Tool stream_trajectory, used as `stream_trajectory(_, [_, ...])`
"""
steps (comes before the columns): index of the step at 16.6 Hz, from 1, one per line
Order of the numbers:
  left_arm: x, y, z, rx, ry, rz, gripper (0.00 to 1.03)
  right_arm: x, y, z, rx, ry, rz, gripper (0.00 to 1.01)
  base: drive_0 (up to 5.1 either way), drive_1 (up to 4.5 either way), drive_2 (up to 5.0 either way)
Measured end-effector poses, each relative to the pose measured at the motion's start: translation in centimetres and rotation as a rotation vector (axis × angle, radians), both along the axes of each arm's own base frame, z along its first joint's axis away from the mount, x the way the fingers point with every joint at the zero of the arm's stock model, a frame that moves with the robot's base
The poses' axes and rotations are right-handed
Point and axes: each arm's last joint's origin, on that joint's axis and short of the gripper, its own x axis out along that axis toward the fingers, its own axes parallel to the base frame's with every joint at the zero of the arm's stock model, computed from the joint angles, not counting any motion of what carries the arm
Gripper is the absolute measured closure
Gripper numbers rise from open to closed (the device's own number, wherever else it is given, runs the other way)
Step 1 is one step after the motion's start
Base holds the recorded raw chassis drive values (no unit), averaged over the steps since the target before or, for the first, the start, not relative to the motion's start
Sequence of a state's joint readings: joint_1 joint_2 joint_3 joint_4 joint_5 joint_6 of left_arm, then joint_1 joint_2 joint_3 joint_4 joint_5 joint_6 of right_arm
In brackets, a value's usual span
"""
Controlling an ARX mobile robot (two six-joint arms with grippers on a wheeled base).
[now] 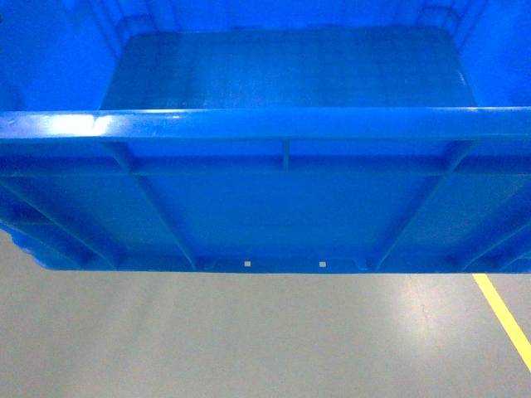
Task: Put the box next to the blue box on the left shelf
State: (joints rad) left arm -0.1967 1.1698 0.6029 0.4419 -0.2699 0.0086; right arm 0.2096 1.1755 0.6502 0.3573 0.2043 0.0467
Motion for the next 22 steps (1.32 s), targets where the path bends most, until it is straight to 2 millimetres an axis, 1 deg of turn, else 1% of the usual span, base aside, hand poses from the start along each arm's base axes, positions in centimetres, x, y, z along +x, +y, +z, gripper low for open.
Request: stream_trajectory(22, [-0.01,0.03,-0.02,0.001,0.001,0.004,0.87,0.01,0.00,-0.04,0.000,0.002,0.000,0.82,0.0,4.26,-4.2])
